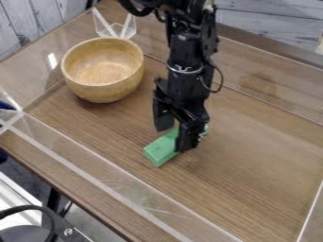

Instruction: Put the green block in the brown bowl

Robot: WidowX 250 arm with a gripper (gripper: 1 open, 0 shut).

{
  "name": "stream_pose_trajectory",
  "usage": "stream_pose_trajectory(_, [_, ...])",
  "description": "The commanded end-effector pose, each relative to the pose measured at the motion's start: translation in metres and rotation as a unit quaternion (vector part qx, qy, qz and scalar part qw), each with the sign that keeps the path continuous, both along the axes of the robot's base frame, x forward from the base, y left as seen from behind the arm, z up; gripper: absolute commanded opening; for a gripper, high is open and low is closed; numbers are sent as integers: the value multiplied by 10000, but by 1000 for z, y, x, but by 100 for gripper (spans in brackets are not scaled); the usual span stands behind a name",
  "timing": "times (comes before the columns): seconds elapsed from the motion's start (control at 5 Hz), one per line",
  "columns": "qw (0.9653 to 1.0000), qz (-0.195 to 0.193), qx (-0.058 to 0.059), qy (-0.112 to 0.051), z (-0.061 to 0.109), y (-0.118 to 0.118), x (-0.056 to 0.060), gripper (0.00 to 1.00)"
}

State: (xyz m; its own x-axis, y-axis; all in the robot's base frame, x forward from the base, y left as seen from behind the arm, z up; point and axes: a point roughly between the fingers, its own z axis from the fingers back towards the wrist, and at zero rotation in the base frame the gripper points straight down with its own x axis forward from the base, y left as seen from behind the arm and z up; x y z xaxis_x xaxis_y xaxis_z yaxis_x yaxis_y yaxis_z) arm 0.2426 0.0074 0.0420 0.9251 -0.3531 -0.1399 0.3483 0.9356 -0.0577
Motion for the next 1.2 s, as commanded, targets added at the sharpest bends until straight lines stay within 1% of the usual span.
stream_pose_trajectory(0.0, [9993, 17, -20, -367, 21, -1, 6, 100])
stream_pose_trajectory(0.2, [9993, 21, -48, -370, 19, -2, 7, 100])
stream_pose_trajectory(0.6, [9997, 47, -93, -243, 6, -2, 8, 100])
stream_pose_trajectory(1.0, [9995, 105, -127, -270, 13, -2, 7, 100])
